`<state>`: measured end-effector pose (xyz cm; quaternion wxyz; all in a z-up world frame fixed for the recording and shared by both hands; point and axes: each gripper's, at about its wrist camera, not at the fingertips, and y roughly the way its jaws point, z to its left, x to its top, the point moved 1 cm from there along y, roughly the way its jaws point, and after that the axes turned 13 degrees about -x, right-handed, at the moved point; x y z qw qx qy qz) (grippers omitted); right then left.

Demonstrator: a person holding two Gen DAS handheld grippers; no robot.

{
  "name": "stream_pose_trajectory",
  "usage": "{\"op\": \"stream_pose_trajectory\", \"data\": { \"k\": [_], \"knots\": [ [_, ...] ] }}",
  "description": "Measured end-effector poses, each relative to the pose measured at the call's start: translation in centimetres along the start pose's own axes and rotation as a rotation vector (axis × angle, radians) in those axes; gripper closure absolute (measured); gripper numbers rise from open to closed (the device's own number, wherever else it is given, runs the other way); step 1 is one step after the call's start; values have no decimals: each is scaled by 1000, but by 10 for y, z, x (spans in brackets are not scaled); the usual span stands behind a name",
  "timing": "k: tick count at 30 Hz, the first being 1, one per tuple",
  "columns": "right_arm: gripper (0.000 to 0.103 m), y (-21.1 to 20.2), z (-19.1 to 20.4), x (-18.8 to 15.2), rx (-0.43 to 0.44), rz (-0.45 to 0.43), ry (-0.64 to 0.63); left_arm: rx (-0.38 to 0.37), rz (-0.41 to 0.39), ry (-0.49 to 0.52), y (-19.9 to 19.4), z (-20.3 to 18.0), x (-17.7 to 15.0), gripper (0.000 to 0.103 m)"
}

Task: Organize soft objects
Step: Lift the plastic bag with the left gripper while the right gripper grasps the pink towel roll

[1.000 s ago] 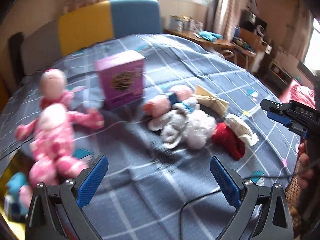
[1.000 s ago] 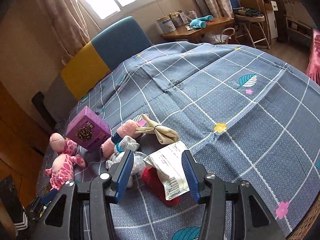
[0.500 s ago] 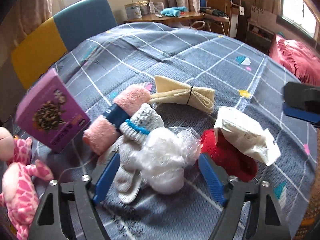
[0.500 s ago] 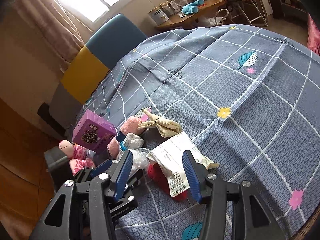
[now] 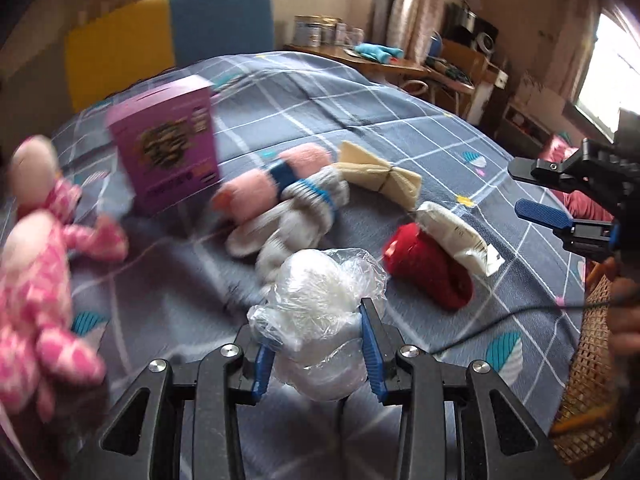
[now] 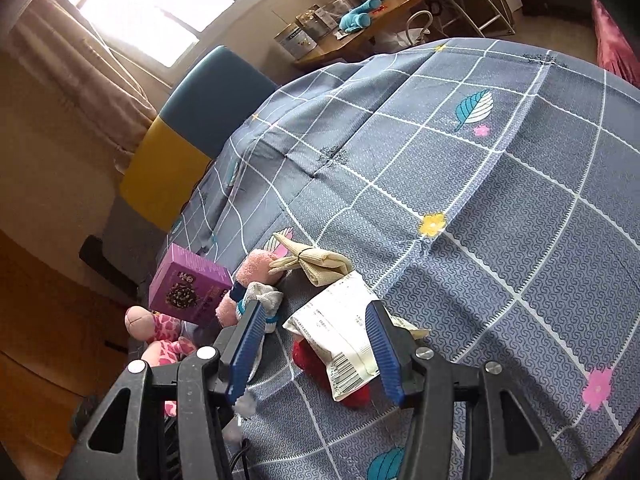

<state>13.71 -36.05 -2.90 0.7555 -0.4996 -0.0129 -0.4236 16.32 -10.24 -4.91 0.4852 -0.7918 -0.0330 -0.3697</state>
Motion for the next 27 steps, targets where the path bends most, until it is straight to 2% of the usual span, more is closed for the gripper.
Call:
{"op": "stream_pose_trajectory", "data": {
  "k": [5,8,10,13,19,24,27],
  "knots": [
    [50,4,3,-2,-28,19,-19,50,-24,-130,-36,35,-38,64],
    [50,4,20,-9,-36,26,-103,75,-16,-205,-44,56,-63,64],
    [50,6,35,-15,-7,51,-163,93,4,-235,-40,66,-75,64],
    [50,12,60,-26,30,102,-225,83,3,-243,-39,69,-81,64],
    [49,40,117,-30,37,166,-305,66,22,-245,-28,70,-80,61],
    [46,73,164,-10,-13,173,-413,62,-3,-226,-30,69,-84,61],
    [42,101,182,-2,-62,237,-433,43,-17,-231,-31,71,-86,61]
  ]
}}
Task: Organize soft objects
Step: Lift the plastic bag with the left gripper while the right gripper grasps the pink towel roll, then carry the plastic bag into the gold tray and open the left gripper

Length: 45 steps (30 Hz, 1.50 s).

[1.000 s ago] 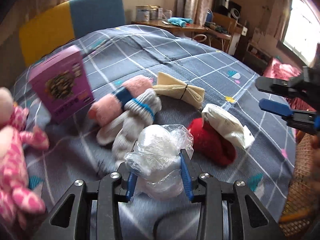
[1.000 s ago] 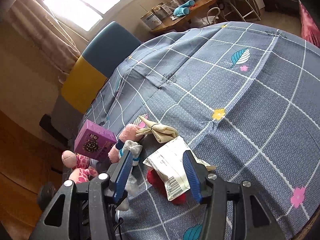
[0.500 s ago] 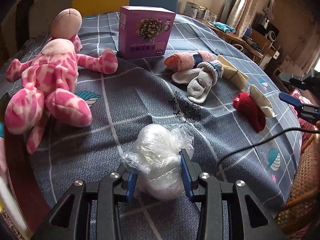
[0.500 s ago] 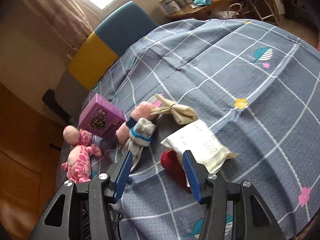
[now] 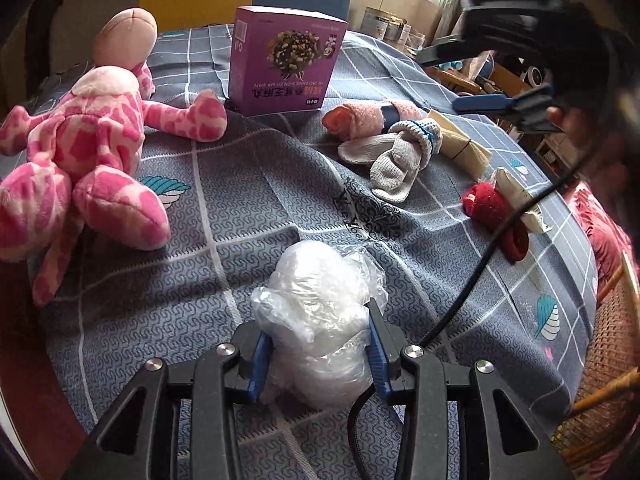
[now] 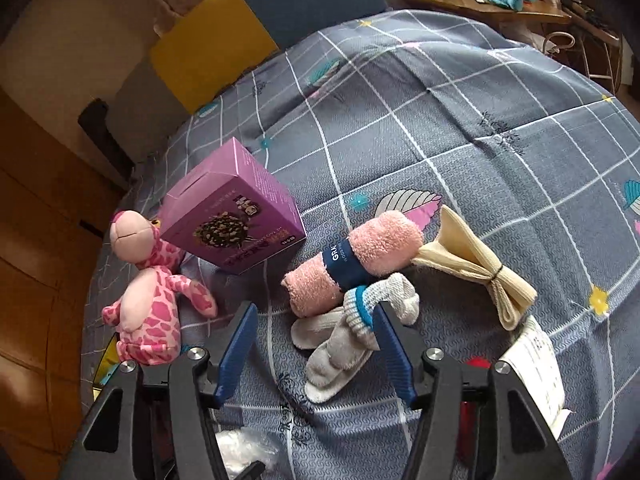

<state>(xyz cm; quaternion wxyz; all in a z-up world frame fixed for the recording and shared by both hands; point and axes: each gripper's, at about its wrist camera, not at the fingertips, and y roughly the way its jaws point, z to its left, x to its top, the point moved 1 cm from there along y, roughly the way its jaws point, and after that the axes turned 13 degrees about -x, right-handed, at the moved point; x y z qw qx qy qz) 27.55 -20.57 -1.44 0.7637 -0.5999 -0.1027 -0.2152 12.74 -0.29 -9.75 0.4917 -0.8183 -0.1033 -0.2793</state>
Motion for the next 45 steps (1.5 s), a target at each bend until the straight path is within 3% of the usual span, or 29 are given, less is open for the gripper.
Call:
{"op": "stream_pose_trajectory", "data": {
  "k": [2,5,11,17,18,19,22,27,31,37,41,45],
  "knots": [
    [42,14,4,11,15,54,30,-17,-8,-13,-1,3,-1,61],
    [41,32,9,24,-94,82,54,-35,-17,-34,-2,7,0,61],
    [41,72,4,37,-202,195,124,-46,-31,-37,-2,8,-1,61],
    [41,103,-2,42,-202,242,244,-65,-47,-50,-4,13,-3,61],
    [46,107,-1,40,-210,244,240,-66,-48,-48,-4,12,-3,61],
    [58,106,1,38,-219,227,221,-67,-48,-47,-4,13,-4,61],
    [62,87,3,38,-160,148,201,-69,-51,-43,-5,14,-4,62],
    [63,31,10,26,-67,10,89,-63,-59,-39,-5,13,-5,63],
    [63,-6,21,6,1,-31,-55,-65,-58,-58,-9,15,-3,63],
    [62,-23,20,-49,-112,8,-312,-22,-77,-69,-27,15,-4,63],
    [62,-10,19,-96,-183,86,-490,6,-109,-66,-47,10,-5,63],
    [63,17,26,-131,-211,124,-571,29,-146,-61,-68,2,-6,63]
  ]
}}
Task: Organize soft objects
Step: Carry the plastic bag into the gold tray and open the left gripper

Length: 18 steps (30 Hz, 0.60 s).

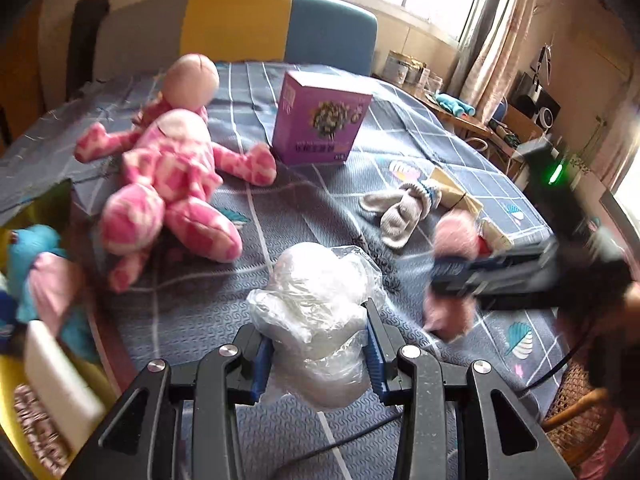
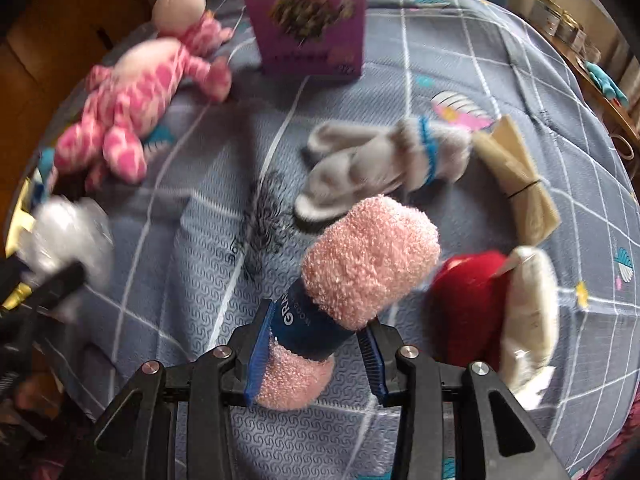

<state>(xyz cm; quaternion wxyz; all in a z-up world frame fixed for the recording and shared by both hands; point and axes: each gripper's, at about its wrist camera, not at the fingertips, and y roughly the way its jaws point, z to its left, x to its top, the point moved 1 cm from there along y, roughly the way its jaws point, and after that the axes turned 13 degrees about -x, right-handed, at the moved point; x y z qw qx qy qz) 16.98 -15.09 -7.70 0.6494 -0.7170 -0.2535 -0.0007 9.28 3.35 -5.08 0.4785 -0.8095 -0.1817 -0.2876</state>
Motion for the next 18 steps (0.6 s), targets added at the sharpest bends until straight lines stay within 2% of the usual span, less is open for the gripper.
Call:
{"op": "stream_pose_trajectory", "data": {
  "k": [6,18],
  "knots": [
    [65,15,-4,-10,60,-44,126,24,-44,16,-31,-13,0,63],
    [64,13,-5,-13,61,-79,120,74,-101,-53,-67,-7,-5,63]
  ]
}}
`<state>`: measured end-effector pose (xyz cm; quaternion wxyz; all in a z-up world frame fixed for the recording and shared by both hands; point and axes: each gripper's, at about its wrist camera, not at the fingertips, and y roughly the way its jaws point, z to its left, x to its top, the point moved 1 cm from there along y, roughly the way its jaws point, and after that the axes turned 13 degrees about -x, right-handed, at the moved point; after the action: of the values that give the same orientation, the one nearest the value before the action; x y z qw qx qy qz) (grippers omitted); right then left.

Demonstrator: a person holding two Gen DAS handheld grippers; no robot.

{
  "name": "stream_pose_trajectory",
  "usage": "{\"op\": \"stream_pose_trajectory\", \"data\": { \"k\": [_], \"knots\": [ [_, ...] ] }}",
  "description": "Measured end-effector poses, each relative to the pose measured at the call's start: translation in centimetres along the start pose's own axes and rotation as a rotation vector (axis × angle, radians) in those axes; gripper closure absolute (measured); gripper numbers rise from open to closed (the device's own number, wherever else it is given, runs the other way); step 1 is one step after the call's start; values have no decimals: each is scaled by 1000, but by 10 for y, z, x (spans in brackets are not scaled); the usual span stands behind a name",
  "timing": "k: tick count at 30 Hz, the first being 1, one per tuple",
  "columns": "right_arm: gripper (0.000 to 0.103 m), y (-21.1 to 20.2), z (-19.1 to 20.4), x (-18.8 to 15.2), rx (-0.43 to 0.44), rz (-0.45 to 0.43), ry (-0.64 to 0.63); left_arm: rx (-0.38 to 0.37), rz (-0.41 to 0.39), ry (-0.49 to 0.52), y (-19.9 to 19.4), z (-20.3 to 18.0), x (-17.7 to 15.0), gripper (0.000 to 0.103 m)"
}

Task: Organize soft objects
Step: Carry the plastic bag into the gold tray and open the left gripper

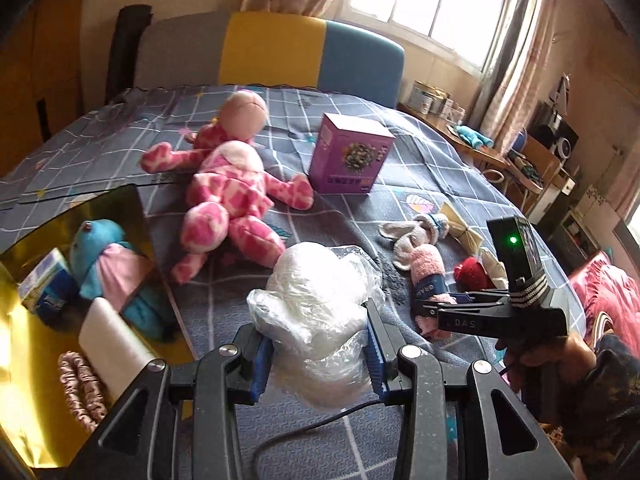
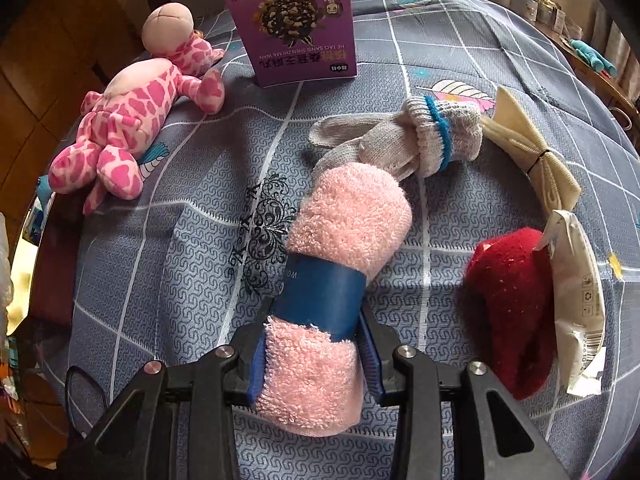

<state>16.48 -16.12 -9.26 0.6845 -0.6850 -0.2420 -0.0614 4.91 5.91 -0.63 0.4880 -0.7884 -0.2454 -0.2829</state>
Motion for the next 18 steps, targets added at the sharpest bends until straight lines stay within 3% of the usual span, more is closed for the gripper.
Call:
{"op": "stream_pose_trajectory", "data": {
  "k": [9,18],
  "knots": [
    [64,3,9,1,-29,-12,-34,104,-74,-33,-32,23,3,62],
    [64,3,14,1,-50,-34,-59,259,-141,-79,-67,61,-1,62]
  ]
}}
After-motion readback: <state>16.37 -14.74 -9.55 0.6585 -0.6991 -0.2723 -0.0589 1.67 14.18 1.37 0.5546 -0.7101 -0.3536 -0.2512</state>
